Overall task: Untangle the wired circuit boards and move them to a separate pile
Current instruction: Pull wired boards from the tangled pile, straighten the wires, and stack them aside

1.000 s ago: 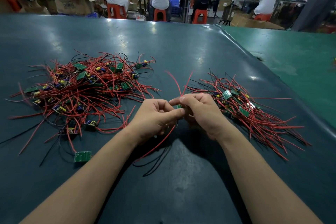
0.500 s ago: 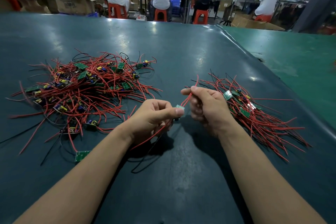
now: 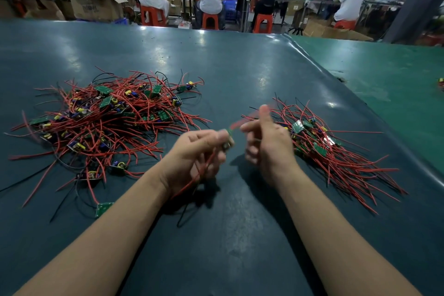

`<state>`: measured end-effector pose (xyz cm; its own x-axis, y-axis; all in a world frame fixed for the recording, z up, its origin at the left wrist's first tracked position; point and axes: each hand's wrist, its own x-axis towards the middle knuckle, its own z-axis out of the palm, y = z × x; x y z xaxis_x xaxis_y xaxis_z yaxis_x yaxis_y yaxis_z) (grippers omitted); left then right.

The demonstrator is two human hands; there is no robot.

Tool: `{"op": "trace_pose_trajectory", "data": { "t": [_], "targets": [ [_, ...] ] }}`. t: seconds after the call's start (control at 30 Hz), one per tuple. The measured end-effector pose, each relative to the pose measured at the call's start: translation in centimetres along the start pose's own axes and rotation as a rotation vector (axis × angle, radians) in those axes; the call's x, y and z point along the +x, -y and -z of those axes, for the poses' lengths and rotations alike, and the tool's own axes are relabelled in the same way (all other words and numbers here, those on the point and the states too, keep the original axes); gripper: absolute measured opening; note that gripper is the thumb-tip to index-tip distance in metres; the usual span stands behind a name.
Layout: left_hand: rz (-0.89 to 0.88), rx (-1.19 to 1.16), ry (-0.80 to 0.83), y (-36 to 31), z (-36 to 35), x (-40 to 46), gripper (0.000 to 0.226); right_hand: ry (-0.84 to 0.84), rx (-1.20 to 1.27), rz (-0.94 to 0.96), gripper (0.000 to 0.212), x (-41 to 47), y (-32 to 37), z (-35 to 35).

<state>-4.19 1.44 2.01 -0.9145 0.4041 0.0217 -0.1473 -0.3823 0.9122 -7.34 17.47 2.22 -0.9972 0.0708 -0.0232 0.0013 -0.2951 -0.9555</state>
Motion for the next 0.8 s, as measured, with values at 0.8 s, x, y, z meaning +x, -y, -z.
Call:
{"op": "trace_pose_trajectory", "data": {
  "t": [0.8],
  "targets": [
    [-0.586, 1.321, -1.018, 0.2, 1.9, 0.8, 0.025, -0.37, 0.395, -0.152, 0.034, 0.0, 1.7, 1.2]
  ]
}}
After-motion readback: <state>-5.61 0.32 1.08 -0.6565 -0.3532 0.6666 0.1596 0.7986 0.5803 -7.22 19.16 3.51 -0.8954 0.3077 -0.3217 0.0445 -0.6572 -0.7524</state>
